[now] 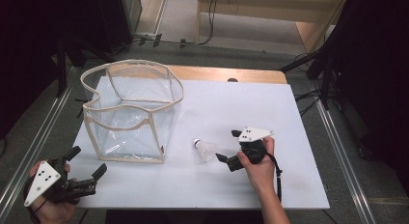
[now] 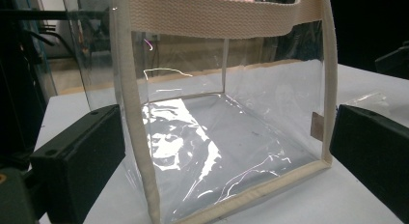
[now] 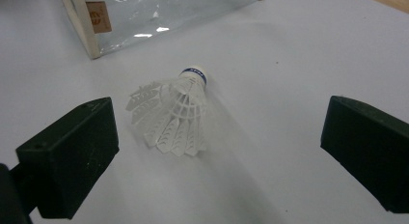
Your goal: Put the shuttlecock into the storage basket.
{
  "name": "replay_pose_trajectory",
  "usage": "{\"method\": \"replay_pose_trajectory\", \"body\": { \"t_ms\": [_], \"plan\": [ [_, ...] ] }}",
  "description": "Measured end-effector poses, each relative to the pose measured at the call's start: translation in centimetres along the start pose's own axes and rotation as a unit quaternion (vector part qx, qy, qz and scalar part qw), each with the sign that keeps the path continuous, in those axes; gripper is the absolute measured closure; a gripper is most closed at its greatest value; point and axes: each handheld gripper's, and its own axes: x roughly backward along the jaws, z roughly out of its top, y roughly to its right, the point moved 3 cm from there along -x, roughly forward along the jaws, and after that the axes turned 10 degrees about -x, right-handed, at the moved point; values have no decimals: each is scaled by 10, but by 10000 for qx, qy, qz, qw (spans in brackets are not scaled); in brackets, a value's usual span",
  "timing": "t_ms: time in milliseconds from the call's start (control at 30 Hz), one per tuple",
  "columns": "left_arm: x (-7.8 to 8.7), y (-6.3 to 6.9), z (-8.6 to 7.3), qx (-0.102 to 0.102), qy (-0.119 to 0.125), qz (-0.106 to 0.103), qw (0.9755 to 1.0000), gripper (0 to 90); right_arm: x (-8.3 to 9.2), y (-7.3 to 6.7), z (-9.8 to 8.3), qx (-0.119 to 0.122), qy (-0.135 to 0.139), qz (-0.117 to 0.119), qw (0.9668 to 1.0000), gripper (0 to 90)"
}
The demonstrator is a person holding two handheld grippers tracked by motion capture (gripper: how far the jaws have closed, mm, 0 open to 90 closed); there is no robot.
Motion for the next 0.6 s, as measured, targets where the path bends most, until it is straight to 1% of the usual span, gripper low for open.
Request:
{"method": "replay_pose_trajectory", "body": {
  "t_ms": [167,233,467,600],
  "plan": [
    [0,0,0,-4,-8,-14,10000,0,-6,-1,-1,-12,-99,38,9999,0],
    [0,1,0,1,-11,-23,10000,0,-12,-2,-1,-12,-142,103,9998,0],
    [0,0,-1,20,-9,-22,10000,0,-22,-3,-2,-41,-248,195,9995,0],
    [0,0,0,12,0,-26,10000,0,-30,-5,-2,-48,-306,204,9993,0]
  ]
}}
